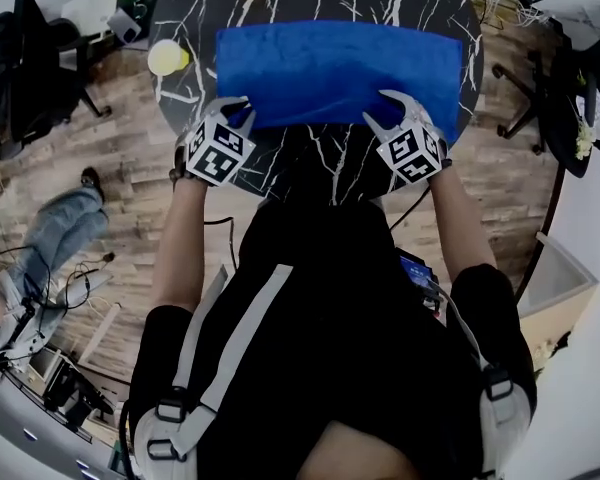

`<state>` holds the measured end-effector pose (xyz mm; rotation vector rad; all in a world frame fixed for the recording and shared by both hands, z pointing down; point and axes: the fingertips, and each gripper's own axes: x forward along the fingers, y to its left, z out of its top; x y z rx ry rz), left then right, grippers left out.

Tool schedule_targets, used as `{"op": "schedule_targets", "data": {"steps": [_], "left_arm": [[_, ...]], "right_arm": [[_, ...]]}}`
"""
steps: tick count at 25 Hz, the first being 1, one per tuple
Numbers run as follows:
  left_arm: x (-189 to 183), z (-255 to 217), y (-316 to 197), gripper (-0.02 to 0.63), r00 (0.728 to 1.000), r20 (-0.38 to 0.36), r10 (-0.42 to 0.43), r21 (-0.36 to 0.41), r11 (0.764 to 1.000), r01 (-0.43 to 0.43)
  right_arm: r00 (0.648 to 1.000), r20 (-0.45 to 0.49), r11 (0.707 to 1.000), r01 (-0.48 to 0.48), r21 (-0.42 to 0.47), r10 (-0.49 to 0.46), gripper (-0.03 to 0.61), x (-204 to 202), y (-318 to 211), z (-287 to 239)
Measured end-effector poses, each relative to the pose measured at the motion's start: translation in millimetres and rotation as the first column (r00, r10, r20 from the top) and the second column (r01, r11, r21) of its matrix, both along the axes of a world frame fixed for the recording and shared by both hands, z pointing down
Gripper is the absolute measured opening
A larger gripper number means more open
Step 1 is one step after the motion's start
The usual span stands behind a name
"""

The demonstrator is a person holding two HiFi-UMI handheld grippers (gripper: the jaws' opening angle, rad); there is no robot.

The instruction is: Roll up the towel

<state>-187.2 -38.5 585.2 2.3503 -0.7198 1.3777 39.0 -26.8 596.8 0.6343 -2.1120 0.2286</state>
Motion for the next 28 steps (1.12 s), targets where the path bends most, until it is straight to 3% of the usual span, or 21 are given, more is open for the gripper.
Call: {"op": "schedule_targets", "data": {"steps": [8, 16, 20, 26, 28], "left_arm": [[101.9, -0.8, 28.4, 0.055, 0.994, -0.061, 0.096, 0.001, 0.995, -0.096], [194.9, 6.5, 52.7, 0.055, 0.987, -0.063, 0.149, -0.049, 0.987, -0.153], [230.4, 12.7, 63.0, 0.055, 0.984, -0.057, 0.169, -0.076, 0.982, -0.173], [255.5, 21.6, 65.4, 0.055, 0.989, -0.04, 0.143, -0.11, 0.983, -0.147], [259.8, 23.7, 64.3, 0.055, 0.991, -0.037, 0.13, -0.114, 0.984, -0.134]], "right_arm": [[0.997, -0.008, 0.997, -0.078, -0.009, 0.078, 0.179, 76.7, 34.4, -4.0], [0.99, 0.009, 0.989, -0.141, -0.048, 0.141, 0.176, 168.1, 48.0, -12.7], [0.983, 0.028, 0.979, -0.176, -0.101, 0.18, 0.133, 205.3, 48.1, -6.6], [0.993, 0.018, 0.977, -0.112, -0.183, 0.118, 0.126, 219.6, 51.8, 10.0], [0.997, 0.023, 0.977, -0.062, -0.203, 0.068, 0.092, 217.2, 57.9, 13.9]]}}
